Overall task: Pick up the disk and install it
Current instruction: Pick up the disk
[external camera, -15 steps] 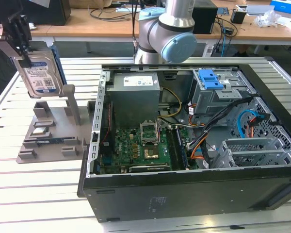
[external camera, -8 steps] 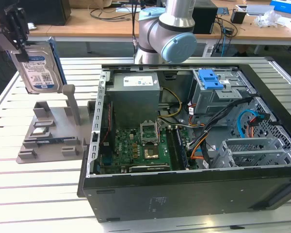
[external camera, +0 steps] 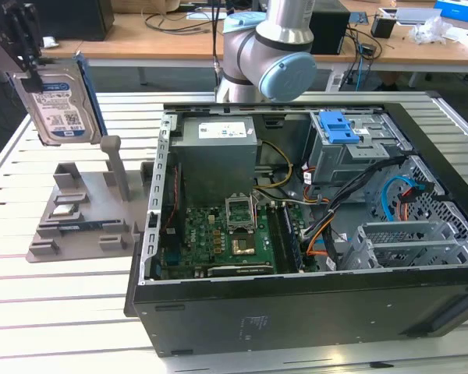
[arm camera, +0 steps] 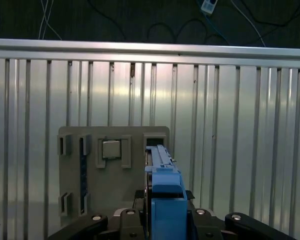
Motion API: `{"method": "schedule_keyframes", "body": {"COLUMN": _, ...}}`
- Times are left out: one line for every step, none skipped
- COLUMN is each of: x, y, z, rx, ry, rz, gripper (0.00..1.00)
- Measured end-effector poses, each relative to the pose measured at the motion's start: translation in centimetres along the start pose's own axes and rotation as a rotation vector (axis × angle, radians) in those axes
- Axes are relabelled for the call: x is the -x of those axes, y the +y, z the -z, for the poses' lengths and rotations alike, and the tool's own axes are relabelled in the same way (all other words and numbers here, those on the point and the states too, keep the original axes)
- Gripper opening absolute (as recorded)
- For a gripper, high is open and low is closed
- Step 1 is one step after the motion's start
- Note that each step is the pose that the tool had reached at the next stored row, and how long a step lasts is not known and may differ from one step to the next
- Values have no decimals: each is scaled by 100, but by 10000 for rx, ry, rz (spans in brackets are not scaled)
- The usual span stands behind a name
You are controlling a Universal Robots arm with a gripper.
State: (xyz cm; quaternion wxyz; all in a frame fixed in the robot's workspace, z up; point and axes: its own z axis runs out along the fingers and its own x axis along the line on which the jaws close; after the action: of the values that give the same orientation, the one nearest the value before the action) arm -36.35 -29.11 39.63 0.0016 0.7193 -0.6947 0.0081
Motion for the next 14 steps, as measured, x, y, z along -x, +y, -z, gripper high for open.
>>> {"method": "schedule_keyframes", "body": {"x": 0, "y": 0, "z": 22, "rx": 0, "ry": 0, "rz": 0, "gripper": 36}}
{"method": "schedule_keyframes", "body": {"x": -1, "y": -1, "z": 64, "rx": 0, "ry": 0, "rz": 0, "gripper": 36}}
{"method": "schedule_keyframes", "body": {"x": -1, "y": -1, "z": 83, "rx": 0, "ry": 0, "rz": 0, "gripper": 36}}
{"method": "schedule_keyframes", "body": {"x": -2, "y": -1, "z": 101, "rx": 0, "ry": 0, "rz": 0, "gripper": 36}}
{"method": "schedule_keyframes", "body": {"x": -2, "y": -1, "z": 124, "rx": 1, "ry": 1, "rz": 1, "gripper": 36}}
{"method": "schedule_keyframes", "body": {"x": -2, "y": -1, "z": 144, "rx": 0, "ry": 1, "rz": 0, "gripper": 36}}
{"method": "schedule_keyframes", "body": {"x": -2, "y": -2, "z": 164, "rx": 0, "ry": 0, "rz": 0, "gripper": 36}}
{"method": "schedule_keyframes", "body": {"x": -3, "y": -2, "z": 181, "rx": 0, "ry": 0, "rz": 0, "gripper": 36}}
{"method": "schedule_keyframes", "body": {"x": -3, "y": -2, "z": 202, "rx": 0, "ry": 0, "rz": 0, "gripper": 36}}
{"method": "schedule_keyframes", "body": {"x": -3, "y": -2, "z": 219, "rx": 0, "ry": 0, "rz": 0, "gripper": 36}}
{"method": "schedule_keyframes", "body": {"x": -3, "y": -2, "z": 247, "rx": 0, "ry": 0, "rz": 0, "gripper": 36}}
{"method": "schedule_keyframes", "body": {"x": -4, "y": -2, "z": 277, "rx": 1, "ry": 0, "rz": 0, "gripper": 36}}
{"method": "schedule_keyframes", "body": {"x": -4, "y": -2, "z": 292, "rx": 0, "ry": 0, "rz": 0, "gripper": 36}}
{"method": "schedule_keyframes", "body": {"x": -4, "y": -3, "z": 318, "rx": 0, "ry": 0, "rz": 0, "gripper": 36}}
